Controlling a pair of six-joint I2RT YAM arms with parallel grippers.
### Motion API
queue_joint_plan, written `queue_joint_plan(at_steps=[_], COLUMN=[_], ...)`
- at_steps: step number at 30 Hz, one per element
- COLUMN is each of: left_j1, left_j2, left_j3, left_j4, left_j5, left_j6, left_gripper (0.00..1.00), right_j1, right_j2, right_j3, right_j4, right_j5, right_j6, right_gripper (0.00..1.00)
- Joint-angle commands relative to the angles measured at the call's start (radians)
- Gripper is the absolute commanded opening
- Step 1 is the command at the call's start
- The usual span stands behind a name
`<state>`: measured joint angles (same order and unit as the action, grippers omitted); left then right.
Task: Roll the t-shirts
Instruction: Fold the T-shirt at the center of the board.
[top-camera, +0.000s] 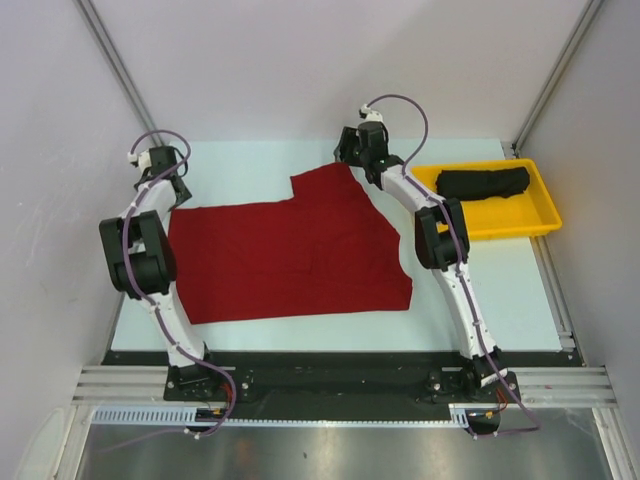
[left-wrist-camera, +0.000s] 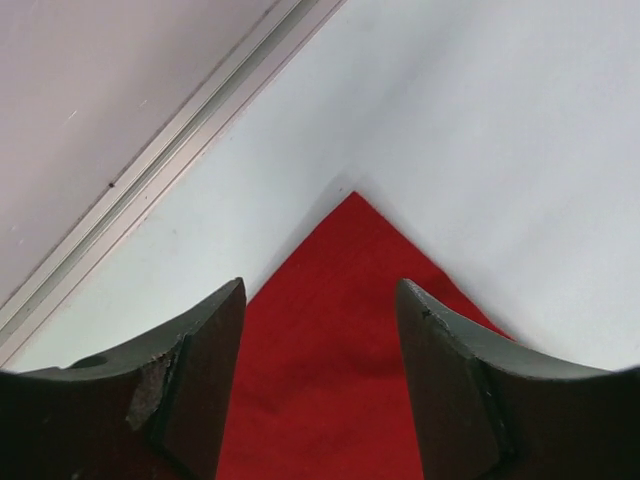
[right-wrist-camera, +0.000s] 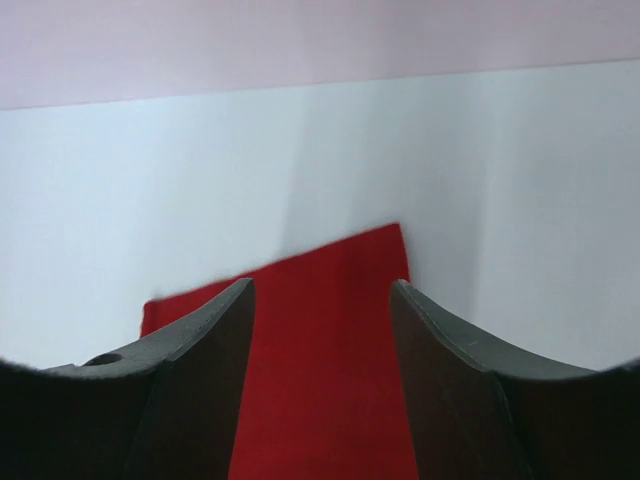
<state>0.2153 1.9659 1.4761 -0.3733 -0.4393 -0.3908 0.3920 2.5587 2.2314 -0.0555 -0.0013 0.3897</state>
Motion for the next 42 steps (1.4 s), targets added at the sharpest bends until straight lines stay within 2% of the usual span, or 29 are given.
queue_joint_plan(at_steps=[1, 6, 11, 23, 28, 34, 42], left_j1=[-0.001, -0.001, -0.001, 0.01, 0.015, 0.027, 0.053], left_j2=[0.043, 0.111, 0.163, 0.217, 0.243, 0.263, 0.294], left_j3=[0.089, 0.144, 0.19, 0.237, 0.251, 0.282, 0.32], left_j4=[-0.007, -0.013, -0.073, -0.072, -0.09, -0.115, -0.136], left_j5=[-0.03, -0.019, -0.032, -0.027, -0.012, 0.011, 0.074], left_j6=[0.01, -0.013, -0.051, -0.063, -0.085, -0.094, -0.106], left_gripper=[0.66, 0.65, 0.64, 0.63, 0.62, 0.56, 0.38], right_j1=[-0.024, -0.024, -0.024, -0.016, -0.012, 0.002, 0.007], right_j2=[0.113, 0.124, 0.139, 0.222, 0.241, 0.245, 0.245], right_j3=[0.23, 0.166, 0.131, 0.189, 0.195, 0.194, 0.186], right_j4=[-0.112, -0.069, -0.038, -0.027, -0.012, -0.009, -0.006], right_j5=[0.032, 0.041, 0.024, 0.014, -0.046, -0.06, -0.086], right_j6=[-0.005, 0.034, 0.095, 0.236, 0.281, 0.296, 0.314], right_gripper=[0.61, 0.62, 0.59, 0.54, 0.53, 0.49, 0.35])
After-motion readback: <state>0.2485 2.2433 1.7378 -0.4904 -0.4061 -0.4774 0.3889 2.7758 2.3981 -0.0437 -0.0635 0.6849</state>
